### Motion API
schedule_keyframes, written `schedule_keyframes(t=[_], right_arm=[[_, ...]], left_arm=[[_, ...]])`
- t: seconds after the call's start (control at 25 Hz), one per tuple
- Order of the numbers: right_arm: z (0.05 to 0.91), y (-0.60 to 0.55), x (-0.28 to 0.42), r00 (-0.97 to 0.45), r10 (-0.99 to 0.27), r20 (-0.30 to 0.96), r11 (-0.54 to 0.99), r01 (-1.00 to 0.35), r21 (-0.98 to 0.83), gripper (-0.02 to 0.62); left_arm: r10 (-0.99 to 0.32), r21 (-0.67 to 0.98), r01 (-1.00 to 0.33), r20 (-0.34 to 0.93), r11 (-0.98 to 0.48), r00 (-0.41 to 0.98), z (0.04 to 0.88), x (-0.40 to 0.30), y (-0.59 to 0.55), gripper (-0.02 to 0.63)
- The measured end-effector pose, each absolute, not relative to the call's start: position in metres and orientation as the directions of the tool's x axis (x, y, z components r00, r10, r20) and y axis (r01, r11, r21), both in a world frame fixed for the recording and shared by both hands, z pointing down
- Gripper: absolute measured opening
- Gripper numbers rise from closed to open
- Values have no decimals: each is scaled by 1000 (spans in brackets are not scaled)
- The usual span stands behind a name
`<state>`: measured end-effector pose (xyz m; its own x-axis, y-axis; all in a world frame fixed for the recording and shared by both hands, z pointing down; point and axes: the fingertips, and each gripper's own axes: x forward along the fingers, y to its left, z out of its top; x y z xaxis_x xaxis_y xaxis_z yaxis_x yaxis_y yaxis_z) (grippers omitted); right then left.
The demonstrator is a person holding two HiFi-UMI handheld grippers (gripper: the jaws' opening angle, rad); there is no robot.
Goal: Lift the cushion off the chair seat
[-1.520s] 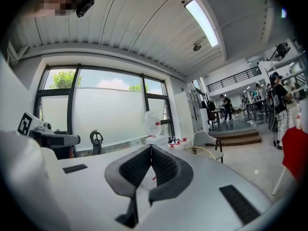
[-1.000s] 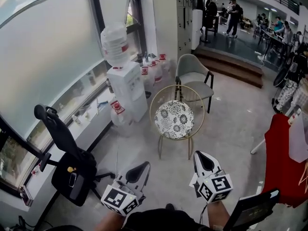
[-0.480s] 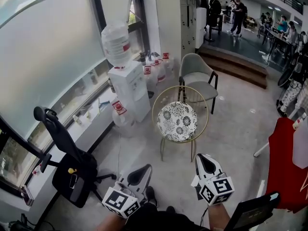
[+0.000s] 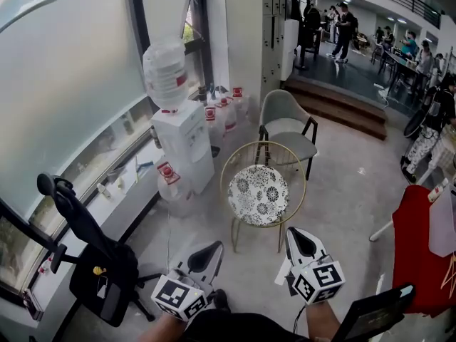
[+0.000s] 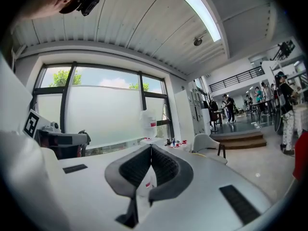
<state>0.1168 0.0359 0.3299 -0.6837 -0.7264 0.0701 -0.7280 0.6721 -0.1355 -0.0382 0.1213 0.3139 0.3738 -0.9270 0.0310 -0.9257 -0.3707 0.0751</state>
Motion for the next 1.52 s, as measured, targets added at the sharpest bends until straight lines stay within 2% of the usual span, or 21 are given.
schedule_keyframes(t=[1.0,1.52], right_arm=[[334,-50,14,-606,-783,140,591,-795,-137,8],[335,-113,6,-604,-786,129,590,-796,-134,8]], left_arm=[[-873,102,-871,28,-481,486,315,-150,16,6],[-884,117,-881,44,-459,466,326,-157,-38,6]])
